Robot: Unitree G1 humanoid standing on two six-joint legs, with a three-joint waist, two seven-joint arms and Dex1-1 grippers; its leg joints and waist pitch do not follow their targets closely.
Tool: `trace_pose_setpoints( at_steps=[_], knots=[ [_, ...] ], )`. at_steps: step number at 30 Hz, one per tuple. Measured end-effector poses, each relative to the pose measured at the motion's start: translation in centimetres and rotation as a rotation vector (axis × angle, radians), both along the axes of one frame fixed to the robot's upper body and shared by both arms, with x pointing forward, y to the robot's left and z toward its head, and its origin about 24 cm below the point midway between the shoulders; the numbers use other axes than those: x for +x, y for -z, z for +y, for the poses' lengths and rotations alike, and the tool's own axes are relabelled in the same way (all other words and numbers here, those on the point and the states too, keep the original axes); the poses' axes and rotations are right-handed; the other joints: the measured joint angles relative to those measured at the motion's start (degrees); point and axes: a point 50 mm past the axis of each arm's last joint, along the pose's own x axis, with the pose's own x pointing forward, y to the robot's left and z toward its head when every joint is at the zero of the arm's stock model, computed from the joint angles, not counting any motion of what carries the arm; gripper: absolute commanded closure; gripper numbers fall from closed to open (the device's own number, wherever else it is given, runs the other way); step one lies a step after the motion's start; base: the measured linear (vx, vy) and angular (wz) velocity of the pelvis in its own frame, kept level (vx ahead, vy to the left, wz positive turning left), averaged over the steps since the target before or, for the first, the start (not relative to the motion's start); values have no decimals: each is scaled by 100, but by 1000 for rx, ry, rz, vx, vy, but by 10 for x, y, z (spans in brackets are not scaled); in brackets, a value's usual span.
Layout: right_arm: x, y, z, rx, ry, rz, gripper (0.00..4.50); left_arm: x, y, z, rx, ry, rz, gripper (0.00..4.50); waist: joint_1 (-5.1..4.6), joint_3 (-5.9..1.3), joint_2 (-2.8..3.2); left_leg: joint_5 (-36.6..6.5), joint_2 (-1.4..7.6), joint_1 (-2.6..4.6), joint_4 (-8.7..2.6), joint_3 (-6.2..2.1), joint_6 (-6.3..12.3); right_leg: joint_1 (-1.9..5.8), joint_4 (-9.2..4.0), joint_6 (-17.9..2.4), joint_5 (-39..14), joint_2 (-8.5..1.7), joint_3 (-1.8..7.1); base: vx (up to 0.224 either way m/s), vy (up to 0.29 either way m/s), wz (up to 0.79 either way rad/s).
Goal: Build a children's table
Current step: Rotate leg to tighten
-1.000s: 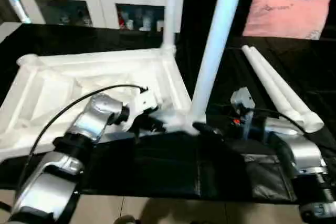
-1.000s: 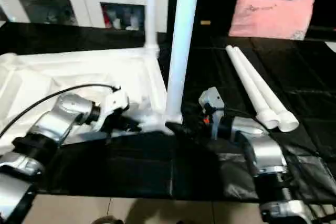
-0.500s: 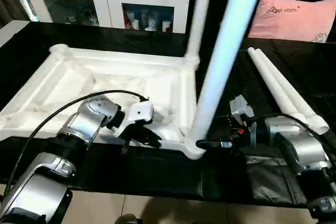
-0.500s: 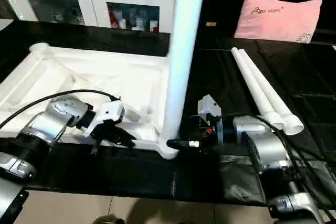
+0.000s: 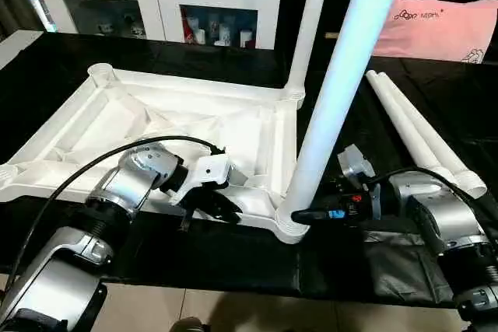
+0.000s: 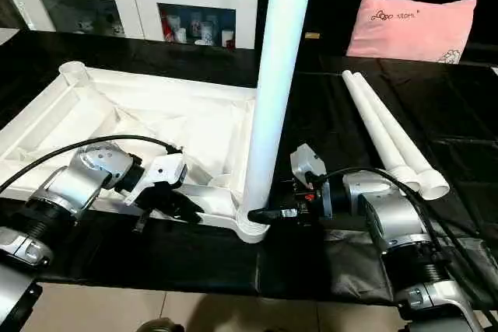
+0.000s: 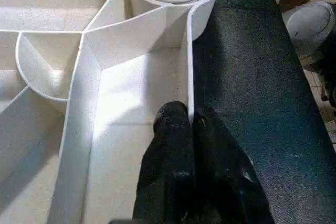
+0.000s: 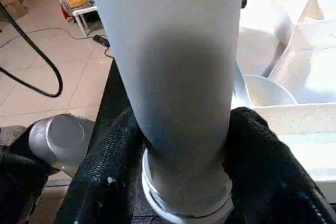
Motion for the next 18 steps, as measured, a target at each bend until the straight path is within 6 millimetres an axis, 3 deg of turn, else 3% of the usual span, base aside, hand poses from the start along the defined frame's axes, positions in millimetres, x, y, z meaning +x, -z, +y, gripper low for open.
trace_pose_setpoints(
  at_steps=[6,10,14,18],
  knots=[
    [-4,2,-1,10,21,12,251,0,1,-1,-2,-15,13,450,20,0,1,0,-1,0,0,0,0,0,0,2,-1,0,0,0,0,0],
    [-8,6,-2,46,136,31,251,3,4,-7,-32,-99,41,450,27,-5,9,2,0,6,8,0,0,6,2,6,-3,-1,0,0,0,0],
    [1,9,-6,24,351,14,251,13,10,-19,-71,-280,57,450,-69,-8,15,3,0,19,24,0,0,22,-1,5,-2,-1,1,0,0,0],
    [11,13,-4,33,566,9,252,20,13,-32,-95,-417,76,450,-230,-12,22,3,-2,18,21,1,0,21,-10,7,-3,-3,0,0,0,0]
  ],
)
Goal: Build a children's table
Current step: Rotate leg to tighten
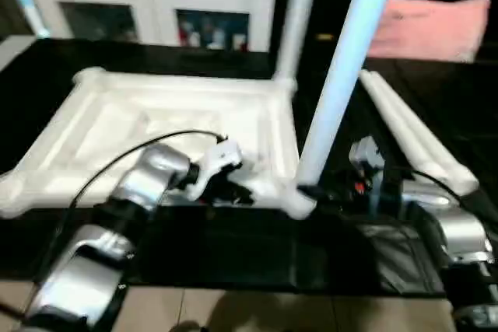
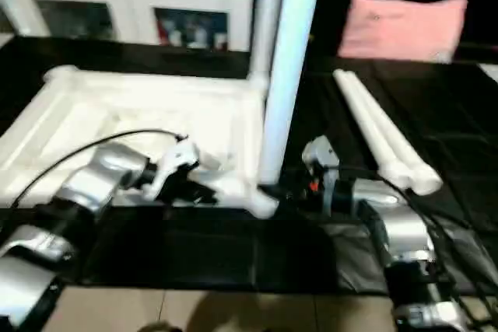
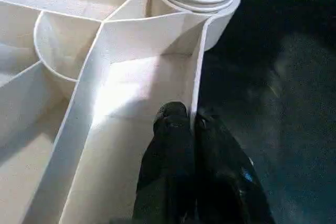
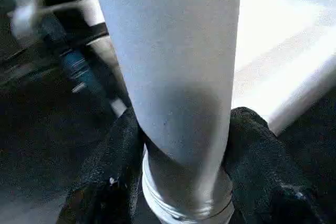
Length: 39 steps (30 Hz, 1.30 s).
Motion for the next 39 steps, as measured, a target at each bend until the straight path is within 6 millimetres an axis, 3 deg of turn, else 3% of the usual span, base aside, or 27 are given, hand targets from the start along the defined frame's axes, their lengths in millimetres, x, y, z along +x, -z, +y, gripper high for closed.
trace_pose_setpoints(
  at_steps=[7,10,12,15,25,33,34,36,37,39],
  knots=[
    [39,-2,34,-47,481,-14,252,20,1,-30,-7,-294,-33,450,-186,-13,21,-1,-1,-9,-7,-2,-1,-14,5,0,1,1,-1,0,0,0],
    [50,-5,43,-82,571,-16,252,22,1,-38,-13,-349,-48,450,-195,-13,23,-2,-3,-12,-20,-2,-1,-16,2,2,0,1,-1,0,0,0],
    [51,-6,45,-90,588,-23,252,23,0,-38,-14,-351,-50,450,-187,-14,23,-3,-3,-12,-28,-2,2,-16,2,5,-2,2,-2,0,0,0],
    [51,-5,47,-96,607,-35,185,23,0,-39,-11,-344,-67,450,-184,-13,23,-4,-3,-12,-32,-1,4,-18,1,-17,11,1,-1,0,0,0],
    [41,-1,46,-52,612,-48,104,23,-2,-40,38,-245,-197,450,-137,-11,22,-4,-3,-16,-32,-1,2,-21,1,9,-4,1,-1,0,0,0],
    [21,24,37,-139,530,-44,39,25,-2,-35,32,-231,-276,450,-123,-2,21,-3,-2,-19,-34,-1,2,-27,2,11,-5,2,-1,0,0,0],
    [19,25,36,-129,532,-36,17,26,-3,-37,23,-230,-290,450,-110,5,10,-3,-2,-19,-34,-1,3,-27,3,12,-6,2,-1,0,0,0],
    [16,28,34,-120,530,-26,3,25,-4,-38,-3,-230,-295,406,-83,14,-5,-3,-3,-21,-34,-1,3,-28,2,12,-6,1,-1,0,0,0],
    [15,29,32,-109,533,-21,3,25,-7,-39,-53,-237,-302,406,-68,24,-22,-3,-3,-25,-34,0,3,-31,2,12,-6,0,-1,0,0,0],
    [14,29,30,-76,542,-16,1,28,-25,-42,-154,-237,-348,392,-30,50,-78,-3,0,-26,-34,0,2,-31,2,11,-5,0,-2,0,0,0]
  ],
)
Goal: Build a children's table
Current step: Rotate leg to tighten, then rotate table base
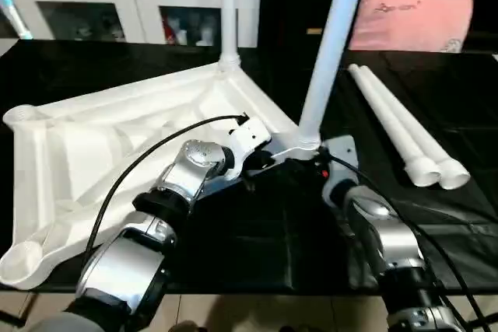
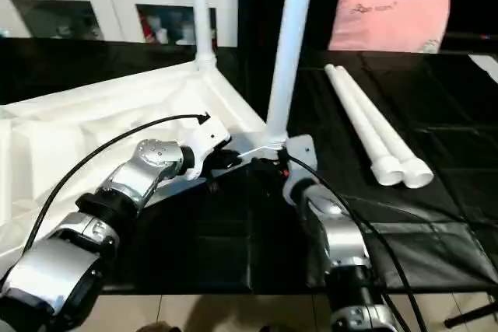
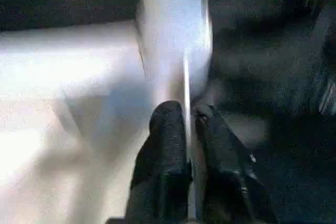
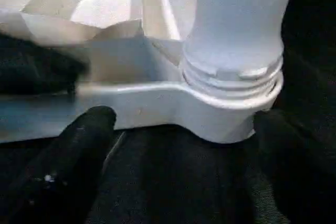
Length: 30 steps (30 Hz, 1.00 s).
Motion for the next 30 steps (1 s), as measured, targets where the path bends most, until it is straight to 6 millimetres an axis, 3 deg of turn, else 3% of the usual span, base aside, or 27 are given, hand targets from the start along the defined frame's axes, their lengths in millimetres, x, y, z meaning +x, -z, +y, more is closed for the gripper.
trace_pose_setpoints(
  at_steps=[2,5,9,11,13,18,20,23,28,30],
  knots=[
    [-1,-1,1,18,-2,-11,0,3,-18,-3,-55,17,-66,368,-7,-4,-37,-2,-3,2,0,5,2,1,-3,-4,2,-3,2,0,0,0],
    [-1,-1,2,24,-18,-12,0,4,-26,-1,-87,10,-90,345,-41,-1,-61,-3,-2,5,0,9,2,1,-2,-15,9,-3,3,0,0,0],
    [-3,0,11,-6,-92,-10,0,10,-33,28,-61,-62,-101,345,-83,17,-91,-1,8,10,0,8,0,-2,9,2,-1,4,2,0,0,0],
    [-4,0,17,-6,-137,-15,0,13,-40,54,-17,-145,-132,345,-102,20,-97,-1,8,11,0,8,-1,-3,10,2,-1,4,2,0,0,0],
    [-5,-2,24,-4,-196,-23,0,17,-49,96,45,-298,-167,345,-159,28,-123,-1,12,10,0,7,-1,-5,12,2,-1,9,2,0,0,0],
    [-5,-6,29,-17,-238,-33,0,13,-68,165,217,-512,-231,385,-103,36,-210,-4,9,5,-1,7,-8,-6,10,3,-2,6,4,0,0,0],
    [-4,-6,30,-26,-239,-34,0,7,-69,188,290,-575,-222,400,-68,26,-253,-8,7,6,-1,7,-12,-5,7,1,-2,4,6,0,0,0],
    [-1,-5,31,-51,-239,-24,0,-6,-65,223,424,-677,-167,424,-66,22,-272,-11,5,11,-1,8,-17,-5,10,-2,0,4,13,0,0,0],
    [0,1,29,-72,-219,15,0,-21,-58,259,612,-786,-110,445,-30,22,-275,-4,6,19,-1,6,-27,0,15,3,-2,4,13,0,0,0],
    [0,2,28,-75,-211,23,0,-23,-51,261,642,-783,-85,445,-18,21,-277,-3,5,19,-1,6,-28,1,14,2,-2,4,14,0,0,0]
  ],
)
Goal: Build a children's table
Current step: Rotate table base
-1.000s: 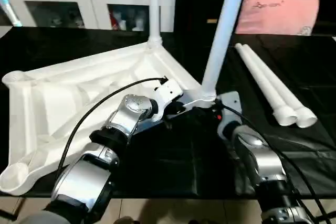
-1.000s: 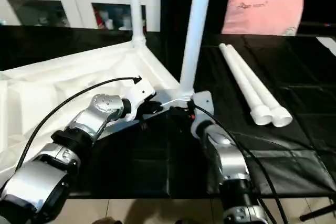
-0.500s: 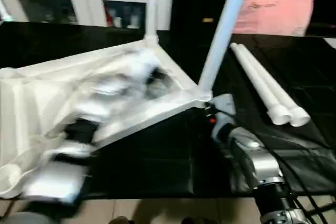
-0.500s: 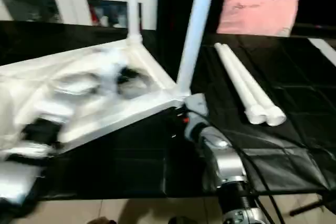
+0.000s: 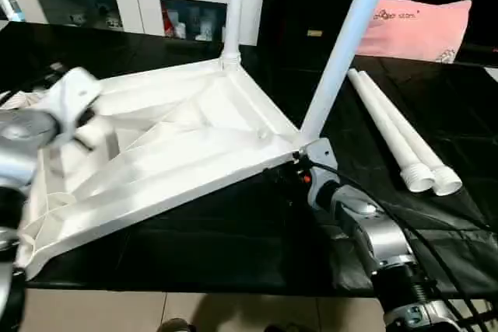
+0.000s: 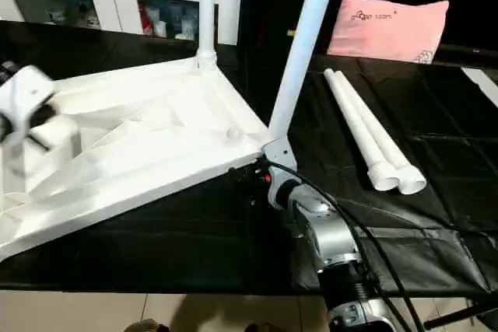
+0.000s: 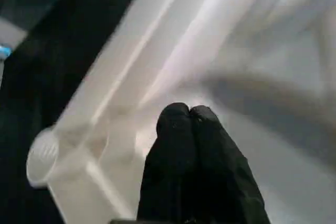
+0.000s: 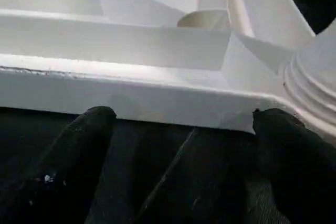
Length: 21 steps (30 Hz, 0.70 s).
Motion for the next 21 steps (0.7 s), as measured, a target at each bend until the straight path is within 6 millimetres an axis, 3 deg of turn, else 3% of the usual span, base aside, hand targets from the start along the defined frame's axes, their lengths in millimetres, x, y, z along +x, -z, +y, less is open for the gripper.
trace_pose_setpoints(
  at_steps=[6,13,21],
  knots=[
    [1,3,-1,-9,11,15,0,0,12,-6,2,34,69,445,-12,-2,-4,0,1,2,0,0,0,-1,5,-31,18,1,0,0,0,0],
    [17,10,7,-54,54,60,0,-3,41,-33,-90,224,273,445,-20,2,7,13,1,10,1,-3,-20,-2,17,-42,25,1,3,0,0,0],
    [31,12,8,-72,107,79,0,-23,40,-52,-190,480,470,445,-49,4,17,17,1,28,1,-2,-28,3,30,-45,26,1,6,0,0,0]
  ],
)
